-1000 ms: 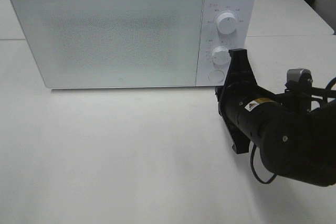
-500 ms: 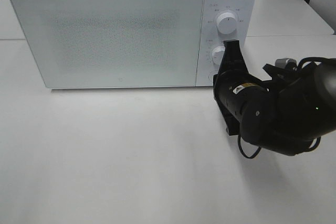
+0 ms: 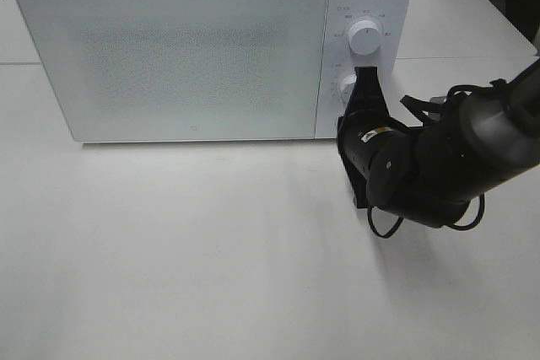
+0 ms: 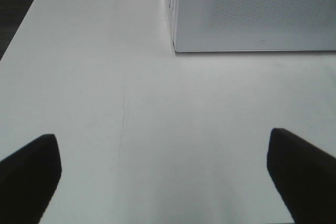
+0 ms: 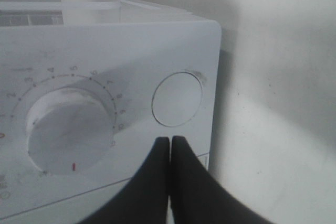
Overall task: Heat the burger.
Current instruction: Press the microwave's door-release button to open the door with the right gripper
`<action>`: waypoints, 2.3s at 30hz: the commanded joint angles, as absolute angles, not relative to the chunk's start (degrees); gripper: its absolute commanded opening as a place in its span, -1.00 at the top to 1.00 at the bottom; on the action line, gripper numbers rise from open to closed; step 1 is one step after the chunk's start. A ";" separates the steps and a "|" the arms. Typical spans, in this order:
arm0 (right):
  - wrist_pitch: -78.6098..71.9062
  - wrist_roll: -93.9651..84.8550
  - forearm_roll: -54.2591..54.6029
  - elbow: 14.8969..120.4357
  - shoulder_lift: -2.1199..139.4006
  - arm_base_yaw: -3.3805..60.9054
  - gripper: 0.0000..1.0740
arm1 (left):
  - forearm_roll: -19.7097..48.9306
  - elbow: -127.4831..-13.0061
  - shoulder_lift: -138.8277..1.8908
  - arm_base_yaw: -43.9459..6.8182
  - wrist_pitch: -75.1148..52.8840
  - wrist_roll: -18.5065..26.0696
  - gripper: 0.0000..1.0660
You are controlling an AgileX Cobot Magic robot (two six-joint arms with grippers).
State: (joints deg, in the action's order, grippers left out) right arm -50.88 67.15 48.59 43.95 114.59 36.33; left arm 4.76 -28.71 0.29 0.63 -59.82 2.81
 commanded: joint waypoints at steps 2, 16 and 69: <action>-50.48 67.27 47.78 45.38 115.34 35.64 1.00 | 4.98 -28.53 1.60 0.86 -59.30 2.81 -0.88; -50.13 67.15 48.19 49.16 118.83 34.95 1.00 | 4.98 -28.53 1.60 0.86 -59.30 2.81 -0.88; -55.00 65.95 48.24 55.98 123.93 33.00 1.00 | 4.98 -28.53 1.60 0.86 -59.30 2.75 -0.88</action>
State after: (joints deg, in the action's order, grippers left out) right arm -51.05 67.09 50.08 53.06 123.24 33.29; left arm 4.76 -28.71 0.29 0.63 -59.82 2.81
